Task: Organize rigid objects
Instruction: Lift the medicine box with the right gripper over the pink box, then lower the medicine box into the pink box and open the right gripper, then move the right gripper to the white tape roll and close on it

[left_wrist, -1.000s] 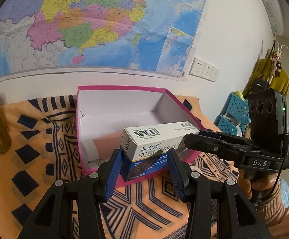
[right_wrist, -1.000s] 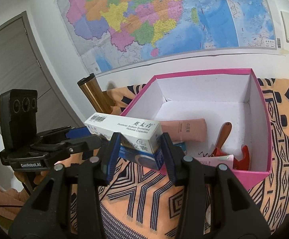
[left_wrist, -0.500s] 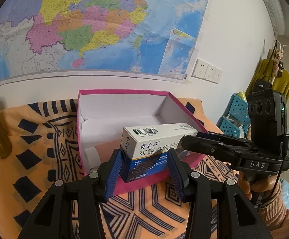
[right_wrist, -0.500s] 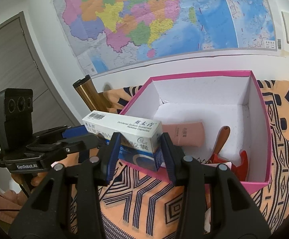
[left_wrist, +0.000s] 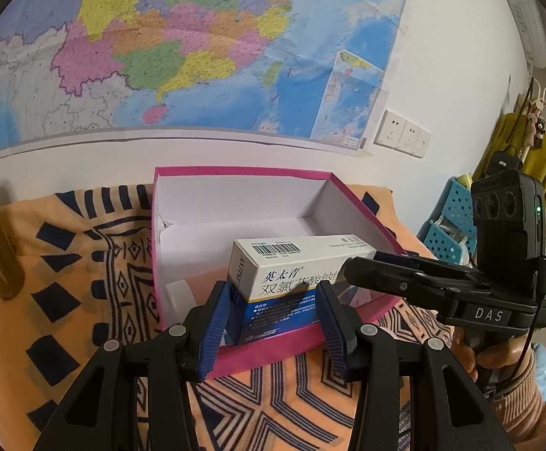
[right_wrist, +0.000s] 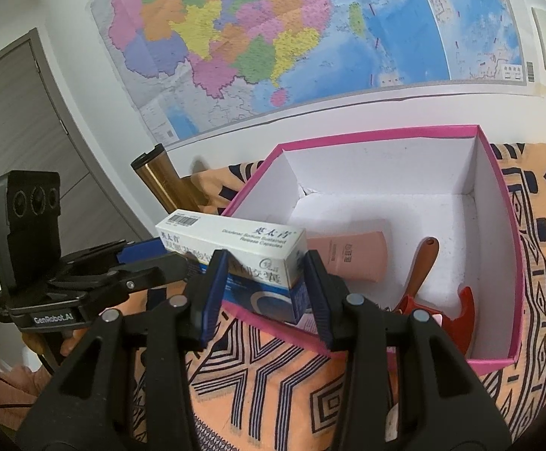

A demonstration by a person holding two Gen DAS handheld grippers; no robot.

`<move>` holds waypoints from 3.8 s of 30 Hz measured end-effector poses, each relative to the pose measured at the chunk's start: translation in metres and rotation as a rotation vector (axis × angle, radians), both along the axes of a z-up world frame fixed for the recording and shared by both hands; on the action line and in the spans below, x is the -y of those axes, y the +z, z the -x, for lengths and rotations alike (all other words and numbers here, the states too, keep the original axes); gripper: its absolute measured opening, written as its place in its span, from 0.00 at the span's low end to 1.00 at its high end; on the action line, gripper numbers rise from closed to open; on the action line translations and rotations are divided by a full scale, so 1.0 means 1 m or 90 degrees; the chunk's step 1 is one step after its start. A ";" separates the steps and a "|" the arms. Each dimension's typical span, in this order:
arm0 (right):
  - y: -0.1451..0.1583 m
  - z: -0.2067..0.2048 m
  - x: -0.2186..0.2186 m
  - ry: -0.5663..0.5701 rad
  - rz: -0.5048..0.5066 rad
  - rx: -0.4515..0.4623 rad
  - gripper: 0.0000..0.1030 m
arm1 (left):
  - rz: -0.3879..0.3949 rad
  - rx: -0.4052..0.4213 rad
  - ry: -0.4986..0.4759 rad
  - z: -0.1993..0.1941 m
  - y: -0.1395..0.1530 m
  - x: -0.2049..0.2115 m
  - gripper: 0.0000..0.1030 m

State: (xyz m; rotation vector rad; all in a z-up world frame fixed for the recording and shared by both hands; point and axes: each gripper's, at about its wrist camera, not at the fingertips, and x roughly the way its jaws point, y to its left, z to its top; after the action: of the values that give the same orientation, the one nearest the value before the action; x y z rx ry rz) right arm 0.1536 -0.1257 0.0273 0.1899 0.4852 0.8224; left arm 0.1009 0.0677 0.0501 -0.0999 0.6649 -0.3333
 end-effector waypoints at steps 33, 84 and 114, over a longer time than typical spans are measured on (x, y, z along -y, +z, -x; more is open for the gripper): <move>-0.006 -0.015 -0.008 0.004 0.011 -0.026 0.44 | 0.004 -0.047 0.031 -0.018 -0.018 -0.005 0.45; -0.115 0.011 0.098 -0.182 0.097 -0.150 0.42 | -0.011 -0.086 -0.132 0.020 -0.063 0.071 0.49; -0.082 0.046 0.077 -0.195 0.142 -0.028 0.16 | 0.039 -0.130 -0.211 0.014 -0.072 0.102 0.43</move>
State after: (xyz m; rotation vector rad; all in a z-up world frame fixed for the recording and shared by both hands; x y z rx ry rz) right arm 0.1074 -0.2031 -0.0551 0.0730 0.5683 0.4620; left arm 0.0870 -0.0343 -0.0221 -0.0826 0.8757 -0.6697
